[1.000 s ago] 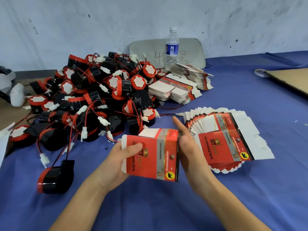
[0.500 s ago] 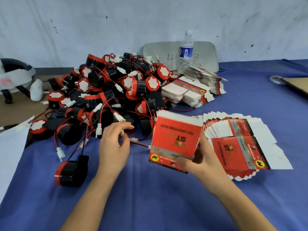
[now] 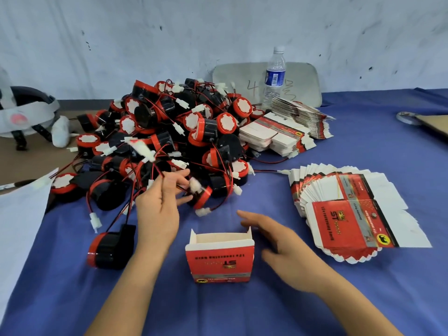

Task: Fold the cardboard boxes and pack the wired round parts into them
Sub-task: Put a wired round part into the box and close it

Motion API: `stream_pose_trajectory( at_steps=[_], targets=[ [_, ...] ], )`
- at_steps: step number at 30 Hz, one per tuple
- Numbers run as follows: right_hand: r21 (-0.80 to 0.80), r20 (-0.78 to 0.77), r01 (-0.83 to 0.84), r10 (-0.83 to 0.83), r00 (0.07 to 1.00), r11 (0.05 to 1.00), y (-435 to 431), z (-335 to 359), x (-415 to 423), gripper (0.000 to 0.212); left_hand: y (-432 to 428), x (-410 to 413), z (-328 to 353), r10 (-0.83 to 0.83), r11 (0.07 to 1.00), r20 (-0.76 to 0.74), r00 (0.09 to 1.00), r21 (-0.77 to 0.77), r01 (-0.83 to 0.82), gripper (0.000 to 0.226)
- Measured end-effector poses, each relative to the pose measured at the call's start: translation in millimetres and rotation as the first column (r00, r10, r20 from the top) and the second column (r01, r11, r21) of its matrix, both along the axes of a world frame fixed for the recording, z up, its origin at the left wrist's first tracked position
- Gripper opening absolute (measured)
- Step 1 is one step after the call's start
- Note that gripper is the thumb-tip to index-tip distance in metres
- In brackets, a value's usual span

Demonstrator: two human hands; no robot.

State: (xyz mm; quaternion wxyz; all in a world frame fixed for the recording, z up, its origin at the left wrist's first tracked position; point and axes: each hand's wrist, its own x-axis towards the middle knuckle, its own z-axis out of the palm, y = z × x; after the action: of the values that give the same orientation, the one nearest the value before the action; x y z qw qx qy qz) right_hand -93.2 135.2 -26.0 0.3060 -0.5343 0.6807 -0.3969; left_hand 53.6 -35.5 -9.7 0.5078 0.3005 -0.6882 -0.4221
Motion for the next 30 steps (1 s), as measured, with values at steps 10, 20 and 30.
stream_pose_trajectory(
  at_steps=[10, 20, 30],
  targets=[
    [-0.258, 0.389, 0.259, -0.145, 0.91, 0.931, -5.3, 8.2, 5.1, 0.049, 25.1, -8.4, 25.3, -0.203, 0.551, -0.65, 0.732, 0.542, 0.634, 0.04],
    [-0.221, 0.75, 0.177, 0.051, 0.659, 0.959, -11.4, 10.2, 10.5, 0.052, 34.4, -13.1, 26.1, -0.285, 0.401, -0.71, 0.644, 0.522, 0.753, 0.042],
    [-0.342, 0.603, 0.182, 0.067, 0.795, 0.922, 2.4, 30.9, 16.3, 0.01, 17.5, 10.3, 34.0, -0.603, 0.536, -0.399, 0.691, 0.439, 0.721, 0.01]
  ],
)
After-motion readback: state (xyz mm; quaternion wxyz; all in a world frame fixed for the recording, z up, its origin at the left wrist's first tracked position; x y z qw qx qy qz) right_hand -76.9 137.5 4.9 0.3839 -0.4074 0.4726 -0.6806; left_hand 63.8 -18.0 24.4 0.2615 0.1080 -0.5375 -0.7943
